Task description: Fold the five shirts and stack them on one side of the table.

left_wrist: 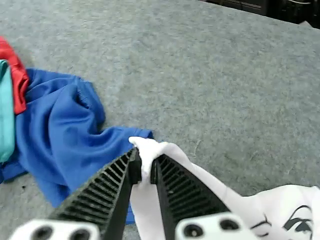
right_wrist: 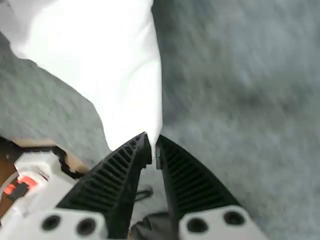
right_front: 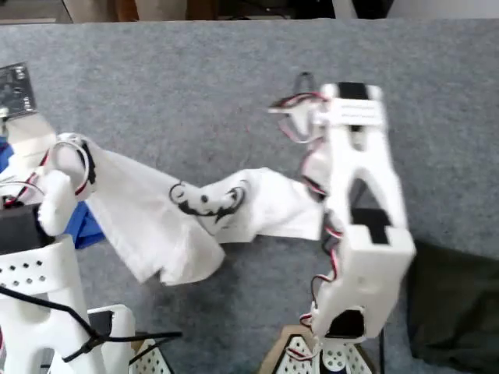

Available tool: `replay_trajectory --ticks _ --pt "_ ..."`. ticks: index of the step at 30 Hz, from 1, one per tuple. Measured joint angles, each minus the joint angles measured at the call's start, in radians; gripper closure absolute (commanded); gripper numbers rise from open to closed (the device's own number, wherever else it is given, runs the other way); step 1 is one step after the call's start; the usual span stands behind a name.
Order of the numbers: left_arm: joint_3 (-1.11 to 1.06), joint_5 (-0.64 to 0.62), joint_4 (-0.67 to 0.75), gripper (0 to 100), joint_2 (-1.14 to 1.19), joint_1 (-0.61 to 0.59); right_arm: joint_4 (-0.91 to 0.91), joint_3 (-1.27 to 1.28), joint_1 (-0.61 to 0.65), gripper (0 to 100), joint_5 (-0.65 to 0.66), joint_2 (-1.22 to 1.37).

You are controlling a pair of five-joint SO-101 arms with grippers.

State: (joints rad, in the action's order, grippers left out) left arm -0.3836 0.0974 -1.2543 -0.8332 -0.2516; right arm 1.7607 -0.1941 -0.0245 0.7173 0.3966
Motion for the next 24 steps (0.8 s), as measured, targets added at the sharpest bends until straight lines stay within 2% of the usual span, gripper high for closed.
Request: replay_trajectory --ticks 4,9,13,16,19,24 --pt "0.000 0.000 0.000 98 0.000 0.038 0.000 0.066 -0.144 99.5 0.084 -0.126" --pt "-0.086 0.000 0.018 98 0.000 0.115 -0.086 0.140 -0.267 98.5 0.109 -0.198" --pt "-0.203 -0.002 0.098 98 0.000 0.141 -0.166 0.207 -0.273 86.4 0.104 -0.199" --pt "-0.285 -0.002 0.161 98 0.000 0.143 -0.204 0.210 -0.278 79.2 0.038 -0.201" --pt "-0.353 -0.002 0.222 98 0.000 0.138 -0.206 0.210 -0.278 77.9 0.021 -0.224" --pt "-0.405 -0.002 0.344 98 0.002 0.046 -0.126 0.210 -0.252 80.2 0.048 -0.322"
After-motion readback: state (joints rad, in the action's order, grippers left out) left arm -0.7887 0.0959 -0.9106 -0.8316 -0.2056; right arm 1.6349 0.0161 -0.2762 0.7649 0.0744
